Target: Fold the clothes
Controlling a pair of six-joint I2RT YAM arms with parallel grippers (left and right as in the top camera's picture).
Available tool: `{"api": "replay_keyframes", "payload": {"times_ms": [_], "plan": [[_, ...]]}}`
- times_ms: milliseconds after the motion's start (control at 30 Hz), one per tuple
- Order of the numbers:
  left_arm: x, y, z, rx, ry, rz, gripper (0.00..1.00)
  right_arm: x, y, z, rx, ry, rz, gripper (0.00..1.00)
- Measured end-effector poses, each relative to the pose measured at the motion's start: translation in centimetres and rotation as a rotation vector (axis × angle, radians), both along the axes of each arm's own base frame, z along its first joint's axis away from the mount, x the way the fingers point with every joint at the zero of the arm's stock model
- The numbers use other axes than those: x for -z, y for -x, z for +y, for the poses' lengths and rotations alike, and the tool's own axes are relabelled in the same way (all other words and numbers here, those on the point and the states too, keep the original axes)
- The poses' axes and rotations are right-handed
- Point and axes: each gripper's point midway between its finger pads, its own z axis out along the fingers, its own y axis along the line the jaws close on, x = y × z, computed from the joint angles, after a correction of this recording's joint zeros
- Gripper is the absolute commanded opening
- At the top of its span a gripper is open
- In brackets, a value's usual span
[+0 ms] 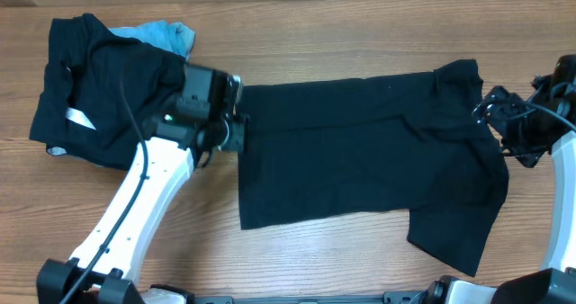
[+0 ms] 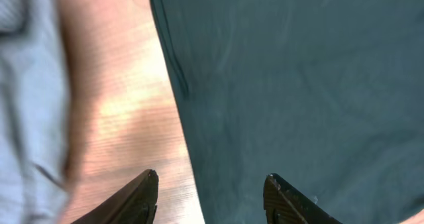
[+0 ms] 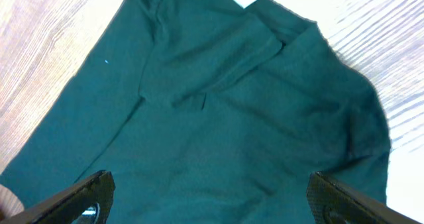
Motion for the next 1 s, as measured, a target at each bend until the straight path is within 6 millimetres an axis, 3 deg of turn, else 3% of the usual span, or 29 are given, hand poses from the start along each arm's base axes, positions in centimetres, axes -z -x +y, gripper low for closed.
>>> {"api": "replay_keyframes", "payload": {"times_ms": [100, 267, 333, 433, 533, 867, 1000], "plan": [[1.8, 0.8, -0.6, -0.002, 0.02, 0.024, 0.56, 1.4, 0.0, 0.0, 0.005, -0.006, 0.006, 0.92], [0.9, -0.5, -1.9, 0.011, 0.058, -0.045, 0.63, 1.7, 1.0, 0.5, 0.008, -0.021, 0.038, 0.93], [0.7, -0.7, -2.5, 0.025, 0.063, -0.059, 0.73, 0.9, 1.3, 0.6, 0.009, -0.012, 0.015, 0.93], [0.3, -1.1, -3.4, 0.055, 0.074, -0.092, 1.0, -0.8, 1.9, 0.8, 0.008, 0.014, -0.05, 0.96], [-0.1, -1.5, -4.0, 0.093, 0.075, -0.126, 1.0, -0.9, 2.5, 1.1, 0.009, 0.019, -0.069, 1.0], [-0.9, -1.6, -5.6, 0.199, 0.126, -0.163, 1.0, 0.3, 3.5, 1.4, 0.009, 0.002, -0.023, 1.0], [-0.9, -1.6, -5.7, 0.203, 0.133, -0.165, 1.0, 1.5, 4.0, 1.6, 0.009, -0.009, 0.004, 1.0]]}}
